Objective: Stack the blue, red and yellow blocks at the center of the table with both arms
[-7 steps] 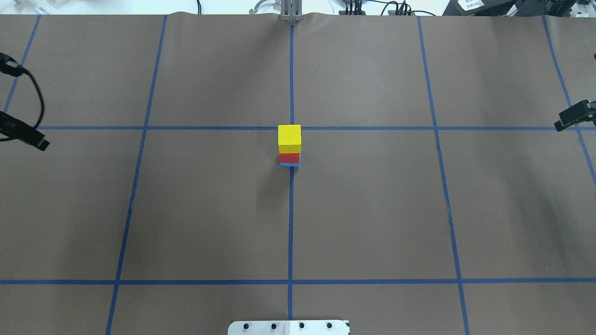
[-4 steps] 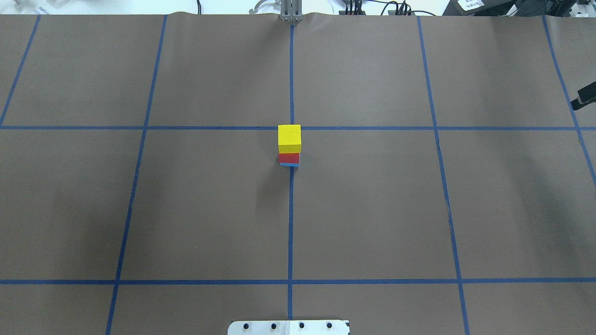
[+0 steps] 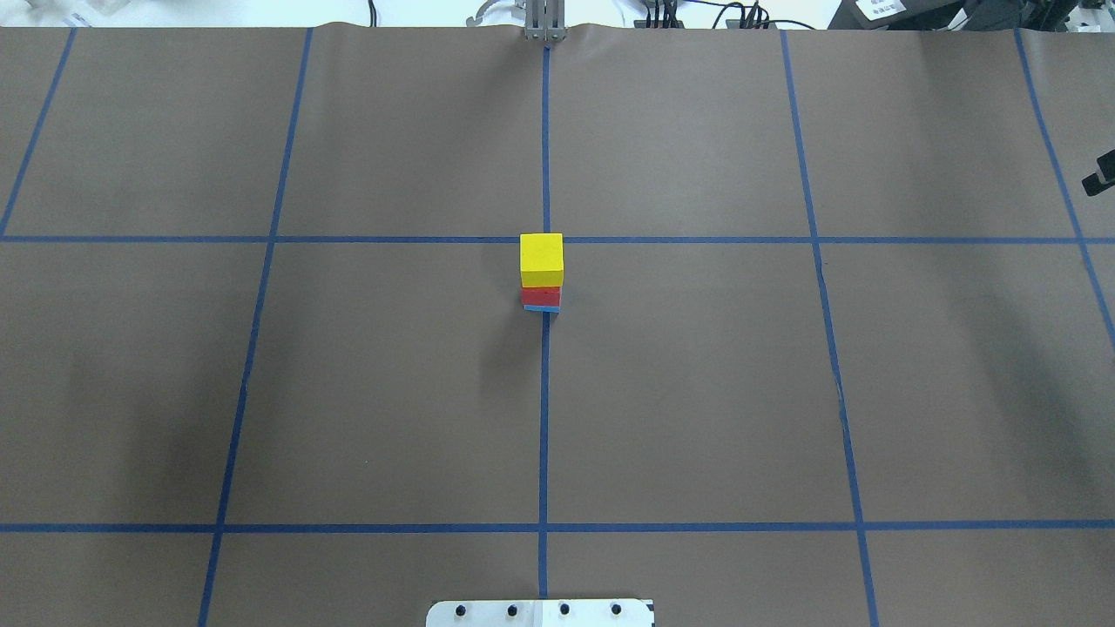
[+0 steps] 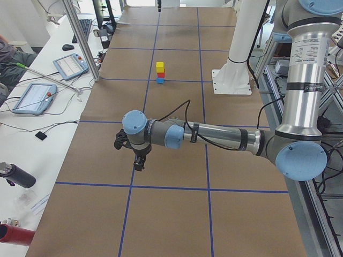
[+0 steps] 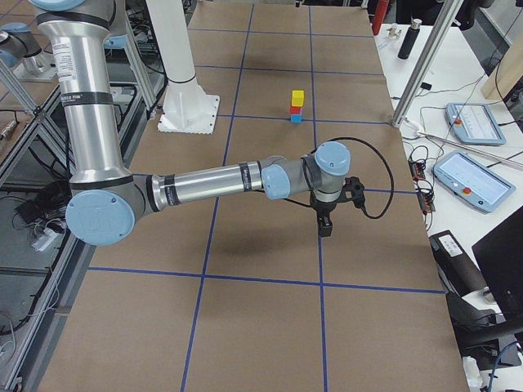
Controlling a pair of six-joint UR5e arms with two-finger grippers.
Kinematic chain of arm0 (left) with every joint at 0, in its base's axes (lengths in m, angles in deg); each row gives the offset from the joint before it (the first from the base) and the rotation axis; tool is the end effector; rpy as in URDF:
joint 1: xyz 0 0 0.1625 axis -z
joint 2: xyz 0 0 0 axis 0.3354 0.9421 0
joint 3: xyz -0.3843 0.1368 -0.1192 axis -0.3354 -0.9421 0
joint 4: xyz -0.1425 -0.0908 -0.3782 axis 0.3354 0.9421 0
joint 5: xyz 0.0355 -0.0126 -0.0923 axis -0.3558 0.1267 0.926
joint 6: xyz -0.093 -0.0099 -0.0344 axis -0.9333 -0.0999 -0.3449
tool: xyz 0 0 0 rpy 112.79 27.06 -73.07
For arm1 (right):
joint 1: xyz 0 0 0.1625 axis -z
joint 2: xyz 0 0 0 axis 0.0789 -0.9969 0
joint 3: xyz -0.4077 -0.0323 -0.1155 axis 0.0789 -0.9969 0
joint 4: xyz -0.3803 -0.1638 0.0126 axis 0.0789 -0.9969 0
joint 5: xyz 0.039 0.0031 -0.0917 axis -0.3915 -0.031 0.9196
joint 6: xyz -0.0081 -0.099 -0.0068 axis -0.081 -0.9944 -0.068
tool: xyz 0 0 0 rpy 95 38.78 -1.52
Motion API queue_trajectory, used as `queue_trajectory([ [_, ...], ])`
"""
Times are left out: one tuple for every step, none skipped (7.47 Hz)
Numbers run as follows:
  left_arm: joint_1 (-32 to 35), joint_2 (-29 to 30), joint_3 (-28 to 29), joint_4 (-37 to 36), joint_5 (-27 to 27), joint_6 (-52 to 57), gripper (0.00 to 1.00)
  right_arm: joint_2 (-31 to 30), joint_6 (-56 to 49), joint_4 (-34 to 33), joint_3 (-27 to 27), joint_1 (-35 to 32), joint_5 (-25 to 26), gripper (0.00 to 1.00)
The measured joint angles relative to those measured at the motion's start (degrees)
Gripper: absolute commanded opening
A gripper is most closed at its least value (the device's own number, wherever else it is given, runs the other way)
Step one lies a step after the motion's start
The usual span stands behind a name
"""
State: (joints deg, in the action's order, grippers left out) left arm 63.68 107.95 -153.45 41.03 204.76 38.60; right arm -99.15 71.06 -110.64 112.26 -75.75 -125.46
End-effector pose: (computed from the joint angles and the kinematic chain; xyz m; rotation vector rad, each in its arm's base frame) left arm 0.0019 -0.5149 0.5882 0.1192 0.8585 0.1889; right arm -0.0312 -0.5511 0.5485 0.1235 -0.8198 -0.1139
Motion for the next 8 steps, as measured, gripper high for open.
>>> queue_trajectory([
  [0.2,0.0,-0.4,-0.2,-0.1,-1.2,1.0,-0.1,-0.1,0.2,-0.2,0.0,-0.1,1.0],
  [0.5,-0.4,-1.1,-0.3,-0.2,-1.5,1.0,-0.4,-0.2,0.4,-0.2,0.0,-0.1,1.0],
  [0.7,-1.0,-1.5,-0.2,-0.4,-1.0,1.0,-0.8,-0.2,0.5,-0.1,0.0,-0.1,1.0],
  [0.8,-1.6,-1.6,-0.1,-0.5,-0.2,1.0,-1.1,-0.2,0.5,-0.1,0.0,0.0,1.0],
  [0.8,-1.8,-1.8,0.0,-0.5,0.1,1.0,-1.2,-0.3,0.6,-0.2,0.0,0.1,1.0],
  [0.9,-1.9,-1.9,0.0,-0.4,0.1,1.0,-1.2,-0.3,0.6,-0.2,0.0,0.1,1.0],
  [0.9,-1.9,-2.1,-0.1,-0.1,0.0,1.0,-1.3,-0.2,0.6,-0.2,0.0,0.1,1.0],
  [0.9,-1.7,-2.1,-0.1,-0.1,0.0,1.0,-1.3,-0.2,0.6,-0.2,0.0,0.1,1.0],
])
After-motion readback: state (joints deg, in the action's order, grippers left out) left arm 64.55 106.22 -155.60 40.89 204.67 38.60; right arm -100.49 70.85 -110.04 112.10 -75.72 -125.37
